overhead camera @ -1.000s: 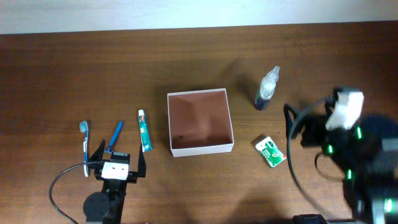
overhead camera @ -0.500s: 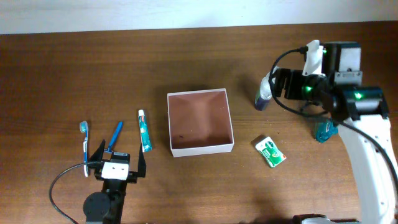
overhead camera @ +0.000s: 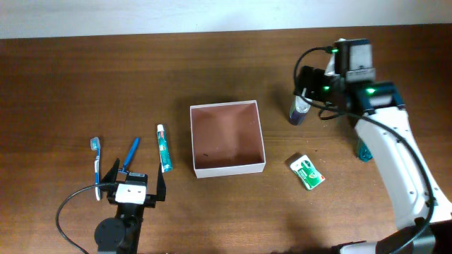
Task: Pack container
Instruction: 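Move the right gripper over the clear foam soap pump bottle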
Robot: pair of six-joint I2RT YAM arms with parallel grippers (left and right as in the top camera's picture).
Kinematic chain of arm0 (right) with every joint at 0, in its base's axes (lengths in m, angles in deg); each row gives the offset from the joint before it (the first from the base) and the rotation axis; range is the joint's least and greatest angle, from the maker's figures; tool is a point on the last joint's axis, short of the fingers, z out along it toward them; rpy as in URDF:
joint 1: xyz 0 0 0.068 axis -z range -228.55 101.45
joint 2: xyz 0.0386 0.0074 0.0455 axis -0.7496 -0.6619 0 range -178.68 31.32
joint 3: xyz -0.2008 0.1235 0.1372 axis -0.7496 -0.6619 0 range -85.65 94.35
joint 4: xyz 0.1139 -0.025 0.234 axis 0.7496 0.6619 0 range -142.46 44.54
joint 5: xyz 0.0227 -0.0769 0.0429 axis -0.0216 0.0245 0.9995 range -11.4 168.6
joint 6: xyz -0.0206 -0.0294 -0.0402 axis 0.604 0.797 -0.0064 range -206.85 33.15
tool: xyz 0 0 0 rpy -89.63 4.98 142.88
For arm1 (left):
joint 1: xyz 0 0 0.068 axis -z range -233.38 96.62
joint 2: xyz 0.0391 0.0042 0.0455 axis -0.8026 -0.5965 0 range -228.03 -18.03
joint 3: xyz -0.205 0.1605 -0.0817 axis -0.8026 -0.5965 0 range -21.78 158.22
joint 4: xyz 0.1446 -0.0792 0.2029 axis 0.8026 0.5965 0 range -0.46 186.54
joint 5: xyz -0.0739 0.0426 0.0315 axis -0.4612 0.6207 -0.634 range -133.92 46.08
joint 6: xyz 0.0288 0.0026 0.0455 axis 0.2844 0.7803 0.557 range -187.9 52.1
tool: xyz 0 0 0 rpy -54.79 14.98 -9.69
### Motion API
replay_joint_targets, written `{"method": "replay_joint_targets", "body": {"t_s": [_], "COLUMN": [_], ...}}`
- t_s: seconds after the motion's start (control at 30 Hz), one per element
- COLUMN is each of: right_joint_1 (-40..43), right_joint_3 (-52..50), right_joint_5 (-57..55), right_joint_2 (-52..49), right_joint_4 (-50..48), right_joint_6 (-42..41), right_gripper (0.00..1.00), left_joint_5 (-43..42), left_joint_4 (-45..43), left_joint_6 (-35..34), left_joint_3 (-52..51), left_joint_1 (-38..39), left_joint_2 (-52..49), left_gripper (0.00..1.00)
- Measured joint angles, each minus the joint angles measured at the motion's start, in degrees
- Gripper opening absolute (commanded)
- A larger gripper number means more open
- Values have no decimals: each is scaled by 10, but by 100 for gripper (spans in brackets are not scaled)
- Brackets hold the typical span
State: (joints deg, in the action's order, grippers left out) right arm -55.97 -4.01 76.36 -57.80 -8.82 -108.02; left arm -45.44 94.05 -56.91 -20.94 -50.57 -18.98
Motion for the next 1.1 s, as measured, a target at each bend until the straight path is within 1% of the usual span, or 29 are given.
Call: {"method": "replay_joint_targets", "body": {"t_s": [0.17,0.3,0.6,0.7,0.8,0.87,1.1], "right_joint_1": [-47,-47,-46,-44,-43,-43,-43], "right_joint_3": [0,0,0,0,0,0,0], "right_joint_5": [-98,-133,-135,-132,-131,-131,-129], "right_joint_2": [-12,-31,-86,-90,-93,-95,-96], "right_joint_4": [0,-2,-33,-35,-38,-39,-37], "right_joint_6": [-45,-79,-103,-104,-106,-104,-103], "right_gripper": [98,99,100,91,76,69,69], "left_joint_5": [0,0,0,0,0,0,0], "left_joint_4": [0,0,0,0,0,0,0], "left_joint_6": [0,0,0,0,0,0,0], "left_joint_3": [0,0,0,0,0,0,0], "left_joint_1": [0,0,0,0,0,0,0], "left_joint_2": [0,0,0,0,0,0,0], "left_gripper": [99,99,99,99,99,100,99]}}
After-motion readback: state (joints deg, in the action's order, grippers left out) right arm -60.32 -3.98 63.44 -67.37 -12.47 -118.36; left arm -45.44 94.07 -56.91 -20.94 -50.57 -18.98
